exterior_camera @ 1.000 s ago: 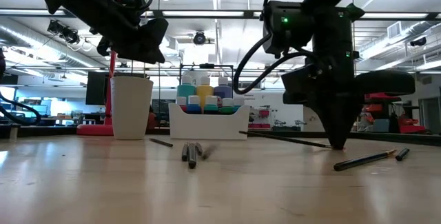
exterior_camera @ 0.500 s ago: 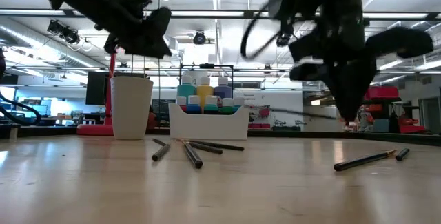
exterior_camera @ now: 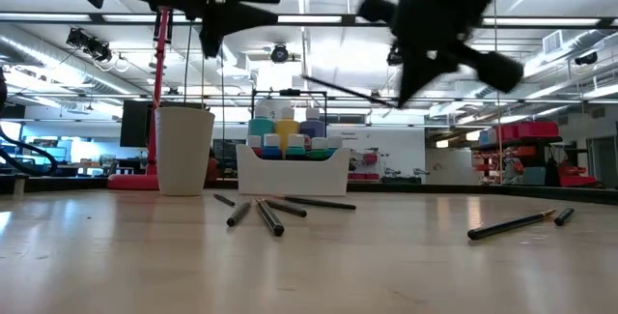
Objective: Pick & Place Paint Supplies
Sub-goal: Put the black paint brush into the white cup
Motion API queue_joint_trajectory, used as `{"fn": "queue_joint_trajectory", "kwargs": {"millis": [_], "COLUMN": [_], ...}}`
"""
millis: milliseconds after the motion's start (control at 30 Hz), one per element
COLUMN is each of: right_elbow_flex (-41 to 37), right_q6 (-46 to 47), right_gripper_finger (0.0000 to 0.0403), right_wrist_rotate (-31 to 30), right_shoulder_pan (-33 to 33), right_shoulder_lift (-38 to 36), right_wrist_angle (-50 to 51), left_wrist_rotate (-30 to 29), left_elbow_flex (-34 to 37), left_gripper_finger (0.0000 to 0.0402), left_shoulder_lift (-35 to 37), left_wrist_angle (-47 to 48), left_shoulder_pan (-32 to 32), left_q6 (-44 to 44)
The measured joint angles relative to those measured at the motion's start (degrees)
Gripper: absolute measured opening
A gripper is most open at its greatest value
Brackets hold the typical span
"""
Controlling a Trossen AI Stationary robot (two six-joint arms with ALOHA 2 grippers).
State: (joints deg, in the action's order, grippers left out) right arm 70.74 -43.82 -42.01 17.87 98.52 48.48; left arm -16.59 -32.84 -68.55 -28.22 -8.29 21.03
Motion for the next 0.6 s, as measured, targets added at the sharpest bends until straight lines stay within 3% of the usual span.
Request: {"fn": "queue_joint_trajectory", "kwargs": {"millis": [100, 233, 433, 600], "right_elbow_flex": [0.0, 0.0, 0.02, -0.04], "right_q6": [-14.13, -30.46, -48.3, -56.82], "right_gripper_finger": [0.0, 0.0, 0.0, 0.0], "right_wrist_rotate": [-8.96, -14.74, -10.66, -9.1], "right_shoulder_pan": [0.95, 1.54, 1.75, 1.77], "right_shoulder_lift": [-0.02, -0.02, -0.04, -0.15], "right_wrist_angle": [-11.9, -30.27, -50.52, -54.81], "left_wrist_rotate": [-0.59, -0.23, 2.78, 5.07], "left_elbow_flex": [0.0, 0.0, 0.0, 0.0], "left_gripper_finger": [0.0144, 0.0144, 0.0144, 0.0138], "left_shoulder_lift": [0.0, -0.02, -0.02, -0.02], "left_wrist_angle": [4.26, 6.87, 6.0, 0.92], "left_shoulder_pan": [0.04, 0.07, 0.09, 0.09], "left_q6": [8.25, 13.28, 18.82, 22.41]}}
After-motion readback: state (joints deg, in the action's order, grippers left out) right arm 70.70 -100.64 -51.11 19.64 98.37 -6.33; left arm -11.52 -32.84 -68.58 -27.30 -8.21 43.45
